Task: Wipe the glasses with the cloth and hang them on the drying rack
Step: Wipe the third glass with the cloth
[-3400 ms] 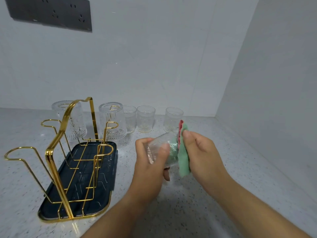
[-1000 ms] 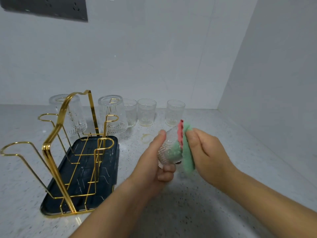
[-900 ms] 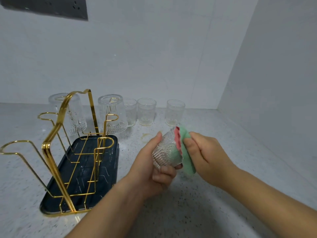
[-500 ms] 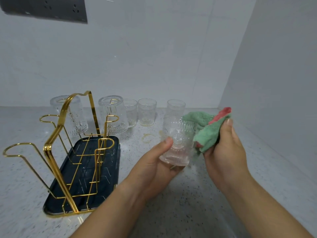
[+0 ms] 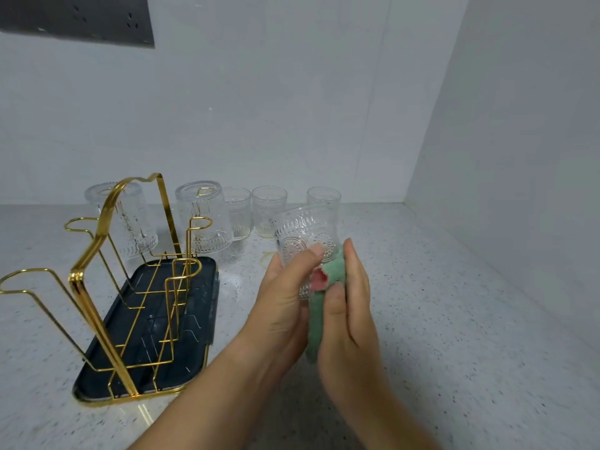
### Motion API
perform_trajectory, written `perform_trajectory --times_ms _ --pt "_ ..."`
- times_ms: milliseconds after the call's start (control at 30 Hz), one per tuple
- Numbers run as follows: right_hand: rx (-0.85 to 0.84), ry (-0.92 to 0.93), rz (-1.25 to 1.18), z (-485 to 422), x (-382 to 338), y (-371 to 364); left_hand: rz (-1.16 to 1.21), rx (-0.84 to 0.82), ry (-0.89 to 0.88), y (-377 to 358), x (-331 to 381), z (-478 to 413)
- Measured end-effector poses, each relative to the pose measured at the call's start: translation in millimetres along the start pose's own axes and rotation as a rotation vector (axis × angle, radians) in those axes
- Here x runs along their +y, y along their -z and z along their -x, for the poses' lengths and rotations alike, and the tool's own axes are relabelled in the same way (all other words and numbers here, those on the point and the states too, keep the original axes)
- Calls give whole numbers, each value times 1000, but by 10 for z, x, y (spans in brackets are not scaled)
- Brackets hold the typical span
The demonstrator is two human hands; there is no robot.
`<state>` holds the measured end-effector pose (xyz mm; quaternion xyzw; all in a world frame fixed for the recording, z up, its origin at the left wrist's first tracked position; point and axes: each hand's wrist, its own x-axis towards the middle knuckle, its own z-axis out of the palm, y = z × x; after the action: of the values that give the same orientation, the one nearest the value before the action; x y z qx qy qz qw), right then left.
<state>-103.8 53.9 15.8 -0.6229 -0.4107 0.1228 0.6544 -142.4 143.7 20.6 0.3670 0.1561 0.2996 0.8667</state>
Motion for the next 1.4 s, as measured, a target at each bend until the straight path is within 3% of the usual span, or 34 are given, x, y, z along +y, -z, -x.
perform_trajectory --times_ms 333,500,633,733,867,967,1133,1267,1400 --pt "178 -158 -331 -92 14 -5 -320 29 -242 -226 46 30" --pt "121 -385 -857 -243 -85 70 -421 42 -380 -268 -84 19" --pt "-45 -636 -1268 -358 -54 193 -520 50 -472 -193 -117 9" --pt "-124 -654 -1163 -275 -65 175 -669 161 -561 -119 -70 -40" --pt "-178 -618 -1024 -201 -113 218 -663 217 -574 -66 -24 -65" --pt "-157 -589 -959 -168 -155 254 -511 198 -527 -84 -32 -49" --pt "-28 -577 -1050 -408 -75 141 -369 149 -473 -187 -158 3" --pt "-70 -600 -1053 -377 -1 -48 -207 241 -442 -171 -140 -25" --pt "-111 -617 -880 -321 52 -113 -34 275 -317 -173 -113 -3"
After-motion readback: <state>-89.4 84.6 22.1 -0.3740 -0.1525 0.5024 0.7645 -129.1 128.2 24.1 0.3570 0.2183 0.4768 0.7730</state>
